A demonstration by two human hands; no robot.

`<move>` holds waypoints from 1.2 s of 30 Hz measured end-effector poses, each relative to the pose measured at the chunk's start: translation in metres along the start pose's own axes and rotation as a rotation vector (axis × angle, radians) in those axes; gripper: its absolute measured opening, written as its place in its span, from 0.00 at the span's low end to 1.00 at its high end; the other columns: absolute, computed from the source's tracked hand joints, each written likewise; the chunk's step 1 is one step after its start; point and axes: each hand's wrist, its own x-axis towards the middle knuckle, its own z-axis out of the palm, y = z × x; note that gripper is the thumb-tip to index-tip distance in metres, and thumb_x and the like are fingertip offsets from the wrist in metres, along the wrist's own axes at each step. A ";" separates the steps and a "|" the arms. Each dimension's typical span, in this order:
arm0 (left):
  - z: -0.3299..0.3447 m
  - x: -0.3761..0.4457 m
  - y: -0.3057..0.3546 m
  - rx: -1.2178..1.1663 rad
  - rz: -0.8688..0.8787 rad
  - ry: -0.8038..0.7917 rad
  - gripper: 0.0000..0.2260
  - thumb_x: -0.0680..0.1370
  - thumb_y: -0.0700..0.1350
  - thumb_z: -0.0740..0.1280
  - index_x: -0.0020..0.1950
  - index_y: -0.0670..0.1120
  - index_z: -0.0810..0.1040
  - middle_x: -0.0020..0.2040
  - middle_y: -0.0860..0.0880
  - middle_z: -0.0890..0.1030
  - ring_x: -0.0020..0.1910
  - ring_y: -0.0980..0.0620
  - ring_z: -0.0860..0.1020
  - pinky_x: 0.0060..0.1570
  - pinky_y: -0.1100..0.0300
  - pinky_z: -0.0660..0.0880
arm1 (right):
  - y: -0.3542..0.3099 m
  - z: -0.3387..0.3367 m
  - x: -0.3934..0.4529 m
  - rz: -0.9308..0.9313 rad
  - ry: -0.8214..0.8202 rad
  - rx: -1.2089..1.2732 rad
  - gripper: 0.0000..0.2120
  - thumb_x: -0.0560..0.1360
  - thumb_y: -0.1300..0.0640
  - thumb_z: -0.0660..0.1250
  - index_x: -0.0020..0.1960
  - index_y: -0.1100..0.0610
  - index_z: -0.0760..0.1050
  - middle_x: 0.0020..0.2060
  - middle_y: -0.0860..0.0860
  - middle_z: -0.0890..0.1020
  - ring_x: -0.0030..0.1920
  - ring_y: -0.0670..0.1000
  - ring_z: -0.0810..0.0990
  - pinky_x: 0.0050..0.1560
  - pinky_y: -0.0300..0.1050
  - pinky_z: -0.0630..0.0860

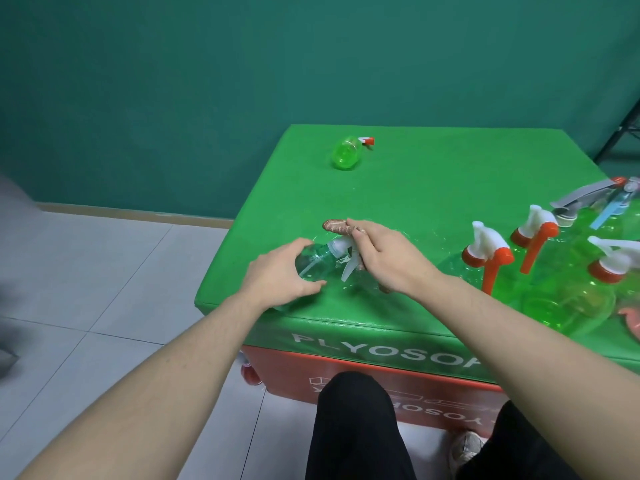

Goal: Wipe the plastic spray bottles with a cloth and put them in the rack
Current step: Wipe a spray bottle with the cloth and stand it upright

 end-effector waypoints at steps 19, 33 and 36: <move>0.001 -0.001 0.012 0.099 -0.014 0.016 0.38 0.72 0.65 0.73 0.78 0.56 0.63 0.66 0.53 0.79 0.48 0.54 0.75 0.51 0.58 0.76 | -0.019 -0.016 -0.001 0.114 0.373 0.357 0.21 0.87 0.50 0.47 0.73 0.48 0.71 0.47 0.46 0.78 0.35 0.36 0.76 0.39 0.33 0.69; 0.006 -0.002 0.004 0.070 -0.017 0.095 0.36 0.71 0.67 0.72 0.76 0.60 0.66 0.62 0.57 0.81 0.56 0.51 0.80 0.49 0.60 0.74 | -0.010 0.010 0.019 -0.106 -0.156 -0.612 0.26 0.87 0.46 0.43 0.82 0.52 0.56 0.81 0.48 0.57 0.82 0.50 0.51 0.81 0.57 0.46; 0.006 0.001 0.004 0.058 -0.055 0.077 0.36 0.70 0.68 0.73 0.75 0.62 0.66 0.61 0.57 0.82 0.51 0.52 0.79 0.46 0.60 0.73 | -0.008 0.007 0.009 -0.125 -0.176 -0.708 0.27 0.86 0.46 0.42 0.83 0.53 0.52 0.82 0.49 0.55 0.82 0.51 0.50 0.81 0.56 0.45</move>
